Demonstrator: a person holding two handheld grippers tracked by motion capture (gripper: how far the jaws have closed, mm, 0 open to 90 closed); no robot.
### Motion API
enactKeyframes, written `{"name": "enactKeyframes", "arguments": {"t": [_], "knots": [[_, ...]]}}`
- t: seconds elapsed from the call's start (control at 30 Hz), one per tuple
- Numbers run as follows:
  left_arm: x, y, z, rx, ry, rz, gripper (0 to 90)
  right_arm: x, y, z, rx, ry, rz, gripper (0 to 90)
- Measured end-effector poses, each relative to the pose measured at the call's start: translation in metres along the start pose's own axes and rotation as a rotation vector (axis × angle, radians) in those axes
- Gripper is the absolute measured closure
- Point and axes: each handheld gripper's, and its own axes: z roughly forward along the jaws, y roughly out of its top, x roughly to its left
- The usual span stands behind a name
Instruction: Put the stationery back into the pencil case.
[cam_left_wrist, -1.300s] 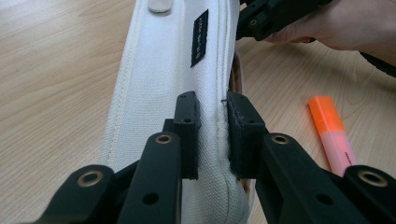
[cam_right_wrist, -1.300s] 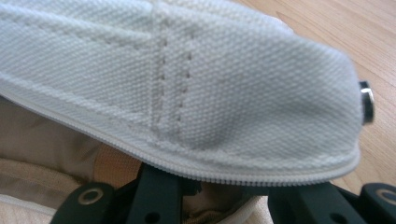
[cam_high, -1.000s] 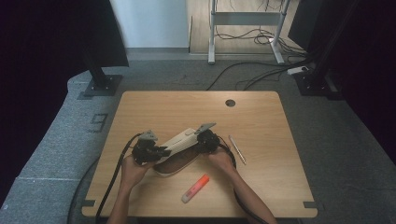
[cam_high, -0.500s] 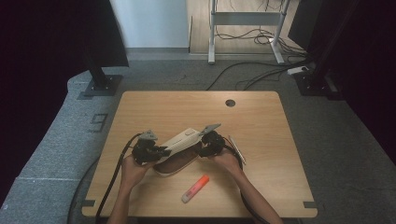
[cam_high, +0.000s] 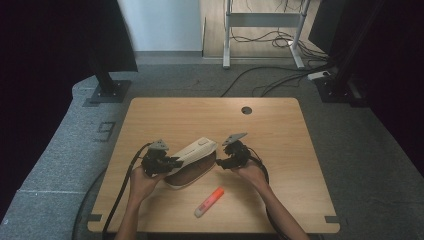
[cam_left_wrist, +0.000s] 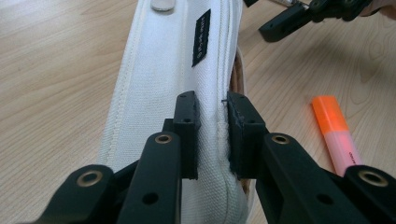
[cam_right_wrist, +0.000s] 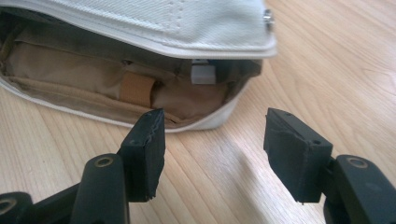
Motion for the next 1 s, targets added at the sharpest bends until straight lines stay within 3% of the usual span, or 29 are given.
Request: {"name": "enactKeyframes", "arguments": {"t": [0.3,1.0], "knots": [[0.0,0.0,0.0,0.004,-0.002,0.001,75.4,-0.013,-0.014,-0.019,-0.013,-0.025,0.043,43.3],[0.0,0.0,0.001,0.008,-0.004,0.004,75.1,-0.048,-0.049,-0.056,-0.032,-0.13,0.123,54.5]]}}
